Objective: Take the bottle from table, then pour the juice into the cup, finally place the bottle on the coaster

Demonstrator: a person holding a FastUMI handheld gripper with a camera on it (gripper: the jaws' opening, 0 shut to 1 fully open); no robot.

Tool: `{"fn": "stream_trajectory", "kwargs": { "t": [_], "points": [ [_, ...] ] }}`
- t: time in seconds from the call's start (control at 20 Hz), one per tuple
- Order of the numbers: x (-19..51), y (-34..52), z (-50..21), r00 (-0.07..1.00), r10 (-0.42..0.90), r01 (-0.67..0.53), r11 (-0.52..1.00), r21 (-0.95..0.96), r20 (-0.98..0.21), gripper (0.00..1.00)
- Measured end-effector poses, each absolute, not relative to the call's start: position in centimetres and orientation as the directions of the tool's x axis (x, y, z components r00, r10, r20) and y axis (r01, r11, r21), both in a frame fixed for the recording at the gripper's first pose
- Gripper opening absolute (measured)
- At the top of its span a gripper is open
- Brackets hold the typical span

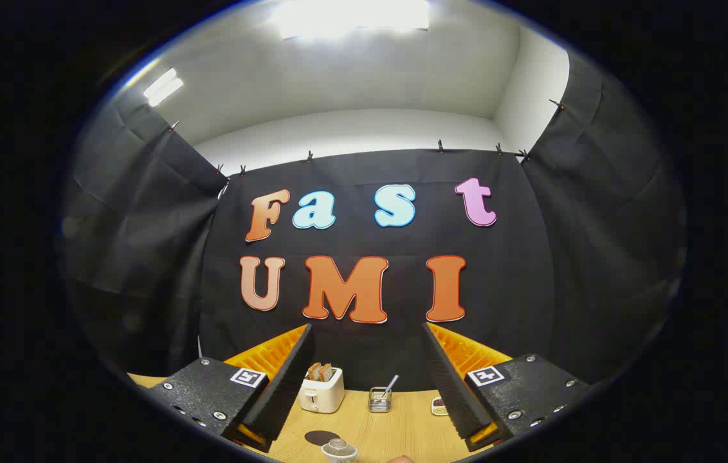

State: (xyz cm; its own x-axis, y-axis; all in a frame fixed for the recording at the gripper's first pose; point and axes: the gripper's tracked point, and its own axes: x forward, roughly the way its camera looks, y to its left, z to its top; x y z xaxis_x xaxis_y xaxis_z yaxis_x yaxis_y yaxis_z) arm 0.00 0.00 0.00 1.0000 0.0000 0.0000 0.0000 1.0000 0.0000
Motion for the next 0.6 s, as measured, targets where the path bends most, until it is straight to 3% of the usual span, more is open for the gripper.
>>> {"fn": "stream_trajectory", "kwargs": {
  "t": [0.6],
  "points": [
    [0.49, -0.22, -0.29, 0.999, -0.018, 0.018, 1.0, 0.003, -0.032, 0.98]
  ]
}}
